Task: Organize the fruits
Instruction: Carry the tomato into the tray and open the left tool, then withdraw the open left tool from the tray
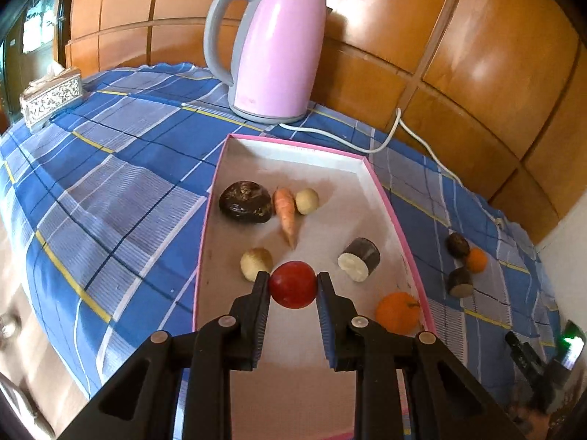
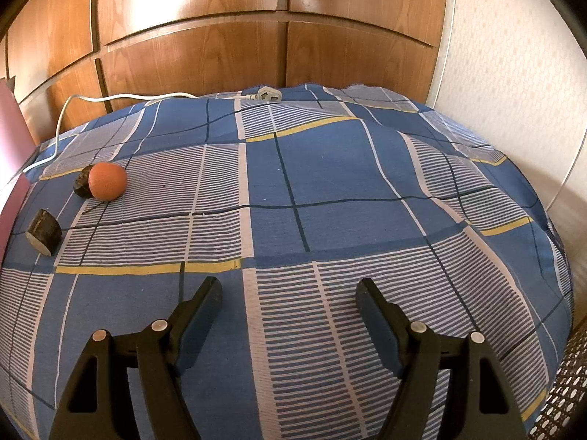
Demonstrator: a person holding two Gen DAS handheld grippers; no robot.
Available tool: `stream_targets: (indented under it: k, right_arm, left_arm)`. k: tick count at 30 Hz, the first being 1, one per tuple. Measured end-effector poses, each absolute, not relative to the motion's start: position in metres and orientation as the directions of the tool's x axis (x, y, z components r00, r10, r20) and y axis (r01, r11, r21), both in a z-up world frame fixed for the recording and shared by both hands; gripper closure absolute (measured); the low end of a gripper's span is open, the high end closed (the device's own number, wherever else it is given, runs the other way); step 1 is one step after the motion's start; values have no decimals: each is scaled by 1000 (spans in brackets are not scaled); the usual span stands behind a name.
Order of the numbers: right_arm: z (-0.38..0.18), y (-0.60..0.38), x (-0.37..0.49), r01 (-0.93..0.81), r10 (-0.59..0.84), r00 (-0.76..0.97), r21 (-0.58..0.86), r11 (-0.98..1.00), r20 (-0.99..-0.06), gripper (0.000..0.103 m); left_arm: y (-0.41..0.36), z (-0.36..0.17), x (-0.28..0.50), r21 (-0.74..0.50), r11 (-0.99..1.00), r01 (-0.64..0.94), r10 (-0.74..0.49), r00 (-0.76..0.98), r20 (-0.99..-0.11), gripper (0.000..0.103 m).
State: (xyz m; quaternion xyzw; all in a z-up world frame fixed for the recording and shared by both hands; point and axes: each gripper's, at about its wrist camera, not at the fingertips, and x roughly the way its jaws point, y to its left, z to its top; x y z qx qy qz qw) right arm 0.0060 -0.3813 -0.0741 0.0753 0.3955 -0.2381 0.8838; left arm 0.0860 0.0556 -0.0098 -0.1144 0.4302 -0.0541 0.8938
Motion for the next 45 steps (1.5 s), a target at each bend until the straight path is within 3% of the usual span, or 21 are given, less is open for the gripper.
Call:
stream_targets:
  k: [3,6,13,15,25,33,45]
  right_arm:
    - [-74,-381,6,480,-361,574,-55,876,-735,27]
    - [-75,-381,7,481,-362,573,-56,875,-735,26]
    - [-75,-381,7,483,-366,571,-60,873,-735,25]
    - [-75,-381,7,484,-366,570,-60,873,-736,25]
    - [-75,-379,9,482,-372,563,-72,873,-738,25]
    - [-72,-375,12,470,-387,544,-112,876,-744,25]
    - [-61,-375,22,438,-314,556,-50,898,-770,25]
  left_arm:
    - [50,-14,94,-235,972,3,-187,616,-765,74]
    - [49,-17,95,-225,974,-18,-166,617,-769,56]
    - [49,-18,79,-175,983,-59,-99,635,-766,50]
    - [48,-16,71,-162,984,-75,-75,650,-756,41]
    - [28,-4,51,-168,984,-51,-90,675,-732,36]
    - [-11,2,35,-158,982,104,-186,674,-715,31]
    - [22,-5,30,-179,984,-4,-129,679,-722,27]
